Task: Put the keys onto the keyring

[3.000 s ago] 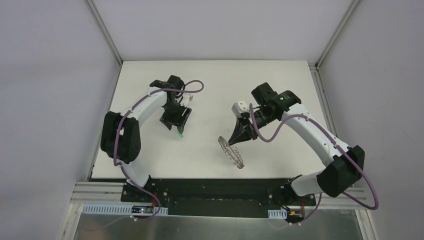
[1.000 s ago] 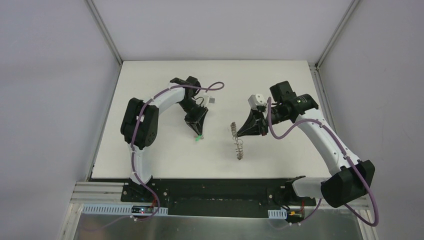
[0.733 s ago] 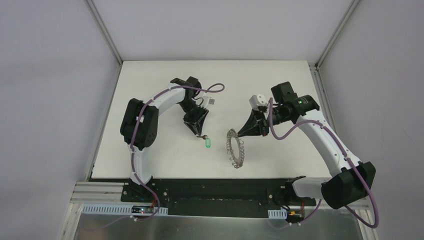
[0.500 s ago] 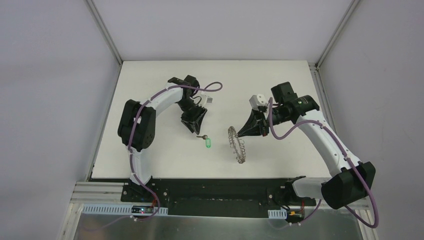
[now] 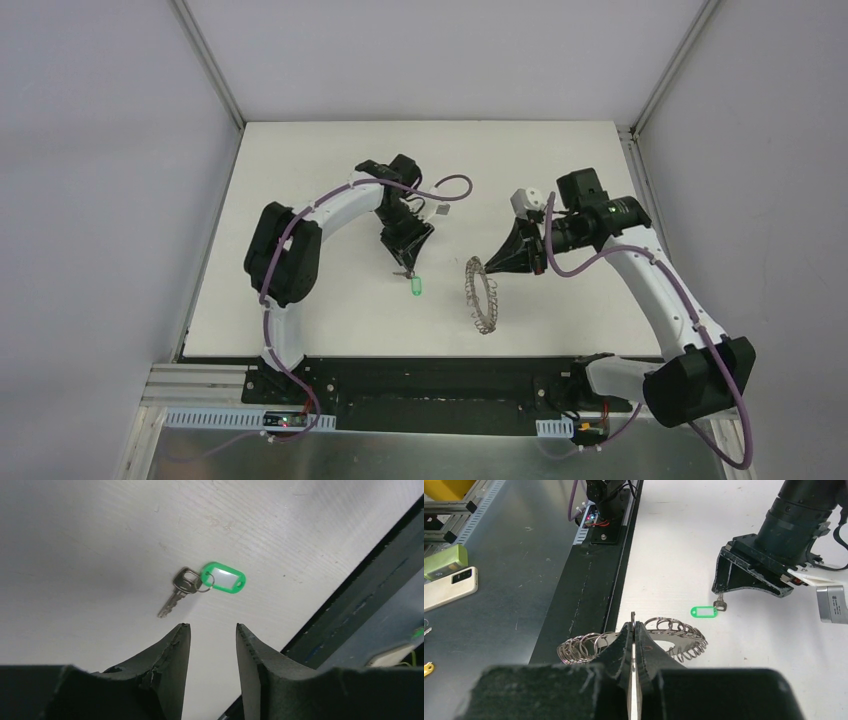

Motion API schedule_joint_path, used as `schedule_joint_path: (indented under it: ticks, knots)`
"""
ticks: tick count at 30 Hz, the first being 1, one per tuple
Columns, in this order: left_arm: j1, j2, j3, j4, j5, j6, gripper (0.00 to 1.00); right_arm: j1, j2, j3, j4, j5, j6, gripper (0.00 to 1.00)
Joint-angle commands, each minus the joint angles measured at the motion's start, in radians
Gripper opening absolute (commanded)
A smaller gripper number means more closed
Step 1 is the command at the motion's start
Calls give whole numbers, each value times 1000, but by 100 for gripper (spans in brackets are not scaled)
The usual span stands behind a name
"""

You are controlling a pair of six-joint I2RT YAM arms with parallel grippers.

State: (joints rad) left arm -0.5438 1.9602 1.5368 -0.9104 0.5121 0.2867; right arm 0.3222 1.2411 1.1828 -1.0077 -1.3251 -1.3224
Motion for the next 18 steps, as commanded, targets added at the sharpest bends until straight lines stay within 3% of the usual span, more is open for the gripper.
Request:
schedule_joint_path:
  ticks: [1, 5, 12, 18]
  knots:
    - [-24, -70, 3, 34, -74, 148, 40, -34, -51, 0, -65, -61, 2, 0]
    - [-65, -81, -51, 87, -123, 231, 42, -71, -83, -24, -83, -57, 3, 0]
    - [-115, -57, -35, 86, -169, 251, 45, -87, -101, -32, -98, -61, 2, 0]
    - [-179, -5, -19, 70, -323, 252, 46, -87, -106, -36, -98, -64, 0, 0]
